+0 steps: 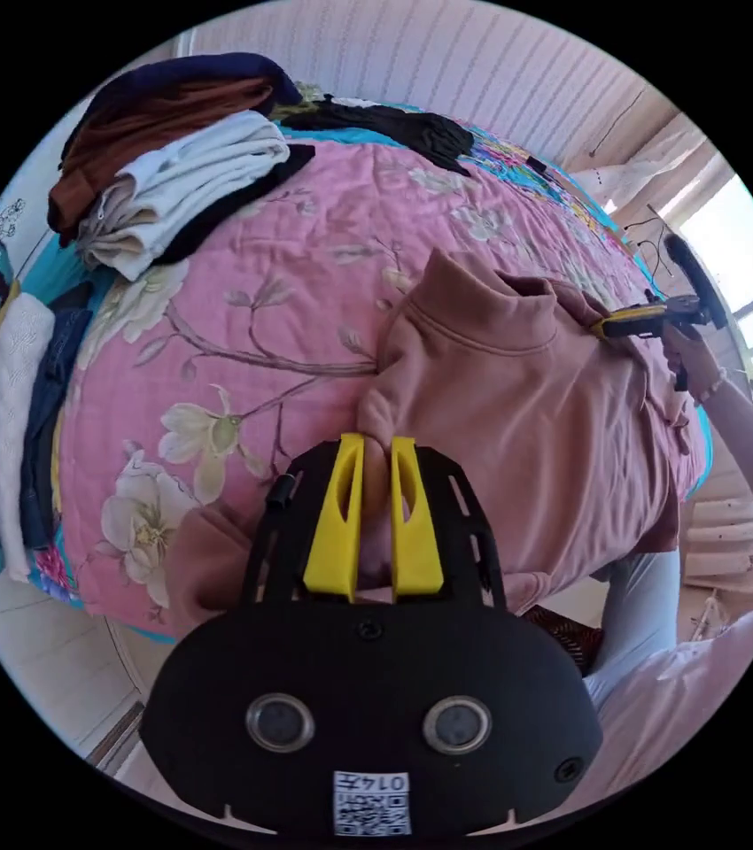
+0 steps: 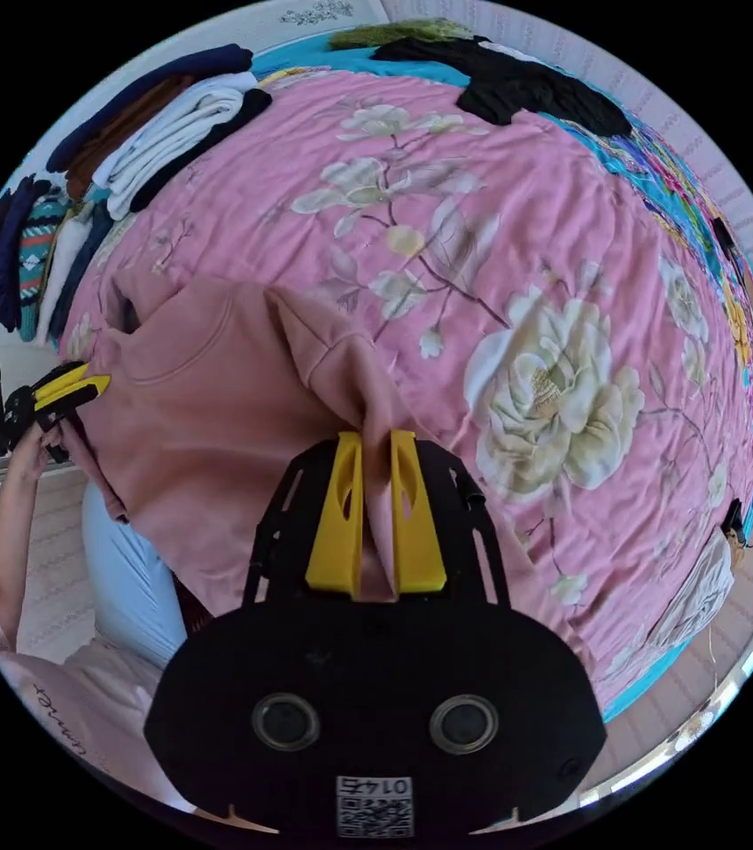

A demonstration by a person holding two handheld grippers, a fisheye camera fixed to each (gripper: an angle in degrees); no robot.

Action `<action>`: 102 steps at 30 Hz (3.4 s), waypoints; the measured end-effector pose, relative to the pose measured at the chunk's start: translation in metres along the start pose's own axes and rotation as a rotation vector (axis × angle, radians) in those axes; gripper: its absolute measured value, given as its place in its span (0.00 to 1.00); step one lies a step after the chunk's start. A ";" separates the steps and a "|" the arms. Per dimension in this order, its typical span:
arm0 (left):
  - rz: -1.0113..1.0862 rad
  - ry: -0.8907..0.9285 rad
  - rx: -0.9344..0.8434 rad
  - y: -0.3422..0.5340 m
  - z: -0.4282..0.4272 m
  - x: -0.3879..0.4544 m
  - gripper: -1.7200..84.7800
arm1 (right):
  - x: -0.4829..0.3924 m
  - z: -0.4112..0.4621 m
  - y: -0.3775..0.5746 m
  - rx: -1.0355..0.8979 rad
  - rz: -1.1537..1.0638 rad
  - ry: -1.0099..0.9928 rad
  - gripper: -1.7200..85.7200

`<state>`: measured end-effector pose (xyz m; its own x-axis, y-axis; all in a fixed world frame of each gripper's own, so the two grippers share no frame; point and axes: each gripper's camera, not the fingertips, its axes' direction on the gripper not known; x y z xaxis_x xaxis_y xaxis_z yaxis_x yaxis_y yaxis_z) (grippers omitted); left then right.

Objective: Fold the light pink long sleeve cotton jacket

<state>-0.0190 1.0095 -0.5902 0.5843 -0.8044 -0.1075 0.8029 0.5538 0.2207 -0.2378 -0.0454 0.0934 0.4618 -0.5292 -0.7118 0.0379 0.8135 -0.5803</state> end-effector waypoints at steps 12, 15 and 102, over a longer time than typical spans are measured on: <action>0.218 0.123 0.477 -0.076 -0.158 0.074 0.07 | 0.068 -0.254 0.188 0.632 -0.005 -0.034 0.03; 0.275 0.062 0.446 -0.164 -0.135 0.094 0.07 | 0.091 -0.272 0.146 0.582 0.022 0.106 0.03; 0.990 0.048 0.167 -0.120 0.502 0.756 0.08 | 0.270 0.326 0.706 1.105 0.732 -0.326 0.03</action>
<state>0.2675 0.2267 -0.2111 0.9871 0.0133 0.1595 -0.0714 0.9285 0.3644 0.2021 0.4649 -0.3795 0.8628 0.0570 -0.5024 0.3080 0.7287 0.6116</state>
